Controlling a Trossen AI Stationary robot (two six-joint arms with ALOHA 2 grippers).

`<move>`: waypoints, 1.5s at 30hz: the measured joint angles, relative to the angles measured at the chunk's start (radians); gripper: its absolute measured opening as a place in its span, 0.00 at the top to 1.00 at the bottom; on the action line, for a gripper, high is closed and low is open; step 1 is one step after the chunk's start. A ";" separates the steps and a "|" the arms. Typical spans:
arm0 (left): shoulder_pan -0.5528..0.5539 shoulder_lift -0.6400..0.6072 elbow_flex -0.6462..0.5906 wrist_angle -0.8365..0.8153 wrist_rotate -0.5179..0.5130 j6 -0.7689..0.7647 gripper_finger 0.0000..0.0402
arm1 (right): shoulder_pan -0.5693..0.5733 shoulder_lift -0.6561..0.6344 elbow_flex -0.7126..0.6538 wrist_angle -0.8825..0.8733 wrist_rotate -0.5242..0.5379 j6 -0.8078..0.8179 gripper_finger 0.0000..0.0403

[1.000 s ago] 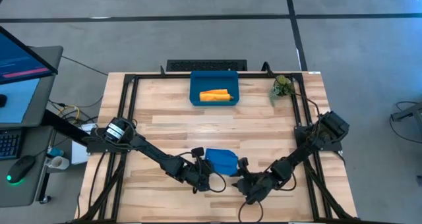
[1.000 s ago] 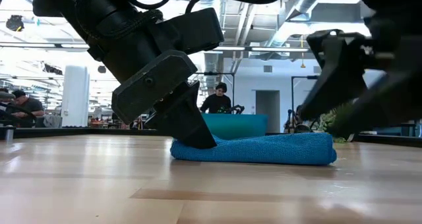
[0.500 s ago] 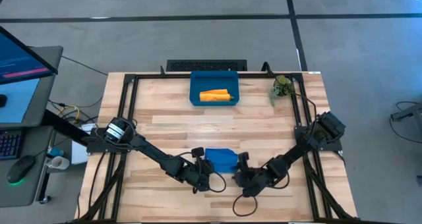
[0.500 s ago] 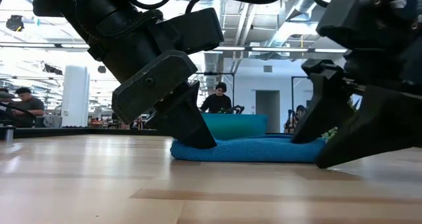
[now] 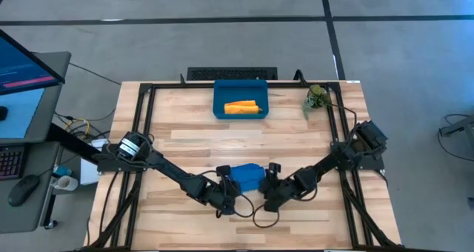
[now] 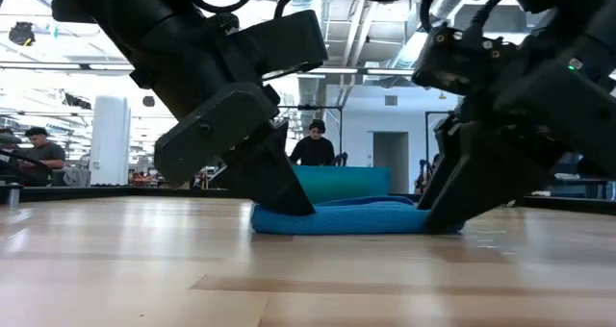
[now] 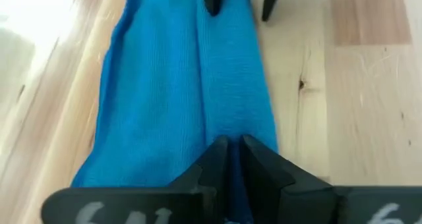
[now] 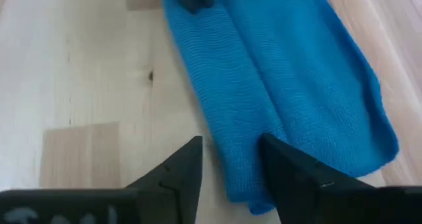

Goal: Roll microfiber towels into tight, uniform cylinder then place into a basket
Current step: Roll the blue microfiber towel

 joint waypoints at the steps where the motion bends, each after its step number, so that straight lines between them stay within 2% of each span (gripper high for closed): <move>1: -0.002 -0.003 0.003 -0.006 0.001 0.009 0.92 | -0.007 -0.001 0.000 -0.001 -0.009 0.014 0.57; 8: -0.028 -0.099 0.004 -0.123 0.007 0.006 0.92 | -0.045 -0.003 0.000 -0.001 -0.072 0.110 0.71; 12: -0.054 -0.150 0.004 -0.187 -0.067 -0.007 0.92 | -0.053 -0.003 0.000 0.016 -0.104 0.178 0.81; 15: -0.075 -0.162 0.006 -0.176 -0.106 0.046 0.92 | -0.055 -0.003 -0.001 0.041 -0.134 0.214 0.87; 20: -0.082 -0.155 0.007 -0.171 -0.117 0.080 0.92 | -0.071 -0.001 -0.003 0.116 -0.262 0.281 0.95; 25: -0.079 -0.155 0.007 -0.174 -0.103 0.085 0.89 | -0.090 0.007 -0.008 0.212 -0.433 0.308 0.95; 28: -0.079 -0.155 0.007 -0.174 -0.034 0.087 0.83 | -0.106 0.007 -0.008 0.223 -0.484 0.367 0.94; 37: -0.077 -0.155 0.007 -0.135 0.125 0.125 0.60 | -0.147 0.008 -0.008 0.225 -0.529 0.438 0.94; 40: -0.093 -0.156 0.007 -0.111 0.124 0.176 0.57 | -0.155 0.008 -0.007 0.225 -0.547 0.441 0.94; 45: -0.107 -0.156 0.007 -0.085 0.123 0.231 0.57 | -0.155 0.008 -0.007 0.225 -0.543 0.441 0.95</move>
